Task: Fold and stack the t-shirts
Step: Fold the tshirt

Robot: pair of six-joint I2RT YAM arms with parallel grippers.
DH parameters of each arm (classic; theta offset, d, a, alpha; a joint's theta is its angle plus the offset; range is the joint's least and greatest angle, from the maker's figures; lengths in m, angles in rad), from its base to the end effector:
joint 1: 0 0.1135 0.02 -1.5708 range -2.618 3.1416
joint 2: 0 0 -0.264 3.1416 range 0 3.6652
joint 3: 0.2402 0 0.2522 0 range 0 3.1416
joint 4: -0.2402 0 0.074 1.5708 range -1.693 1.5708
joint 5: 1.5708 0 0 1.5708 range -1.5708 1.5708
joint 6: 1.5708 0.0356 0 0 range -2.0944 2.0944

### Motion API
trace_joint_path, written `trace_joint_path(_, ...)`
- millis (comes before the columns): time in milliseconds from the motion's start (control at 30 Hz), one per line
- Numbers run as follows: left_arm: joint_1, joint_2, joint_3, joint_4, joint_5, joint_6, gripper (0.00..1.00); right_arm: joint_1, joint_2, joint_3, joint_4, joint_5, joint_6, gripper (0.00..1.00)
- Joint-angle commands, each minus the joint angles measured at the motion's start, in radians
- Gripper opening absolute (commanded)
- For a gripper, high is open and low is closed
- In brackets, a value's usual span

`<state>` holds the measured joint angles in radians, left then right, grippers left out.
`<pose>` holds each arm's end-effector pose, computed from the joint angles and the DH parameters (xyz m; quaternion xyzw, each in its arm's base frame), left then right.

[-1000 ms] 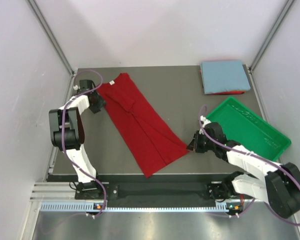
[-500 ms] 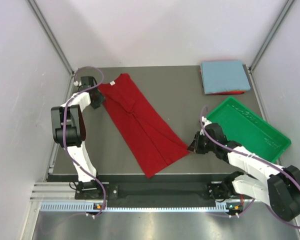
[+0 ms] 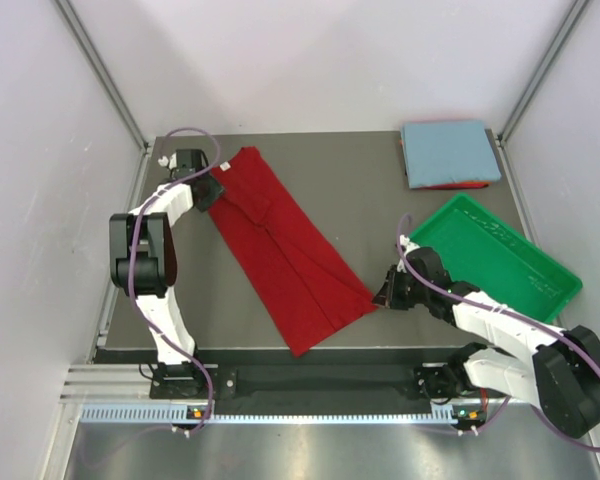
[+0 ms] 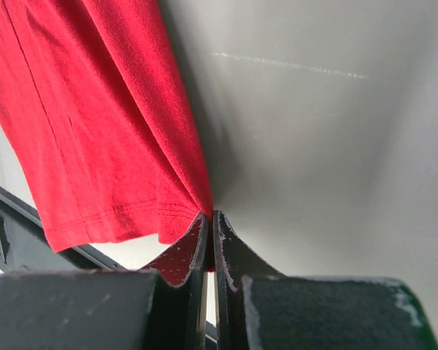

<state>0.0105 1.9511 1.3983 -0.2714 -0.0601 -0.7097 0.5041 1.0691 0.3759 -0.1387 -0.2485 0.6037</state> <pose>0.4323 0.0067 0.2007 -0.3382 0.8672 -0.0986 0.3521 0.1647 0.1008 0.1544 0.0014 0.9264 0.2868 0.2440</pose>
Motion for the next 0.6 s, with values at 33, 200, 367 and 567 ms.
trace_joint_path(33, 0.037, -0.047, -0.064, 0.153, 0.042, -0.005, 0.50, 0.017, -0.015, 0.047, 0.004, -0.005, -0.002, 0.02)
trace_joint_path(200, 0.065, -0.012, -0.028, 0.112, -0.018, 0.047, 0.50, 0.021, -0.015, 0.049, 0.011, -0.014, 0.005, 0.02)
trace_joint_path(367, 0.085, 0.061, 0.024, 0.107, -0.014, 0.055, 0.49, 0.025, -0.031, 0.051, 0.010, -0.015, 0.014, 0.02)
trace_joint_path(567, 0.089, 0.170, 0.128, 0.110, -0.015, 0.082, 0.49, 0.025, -0.066, 0.044, 0.001, -0.017, 0.037, 0.02)
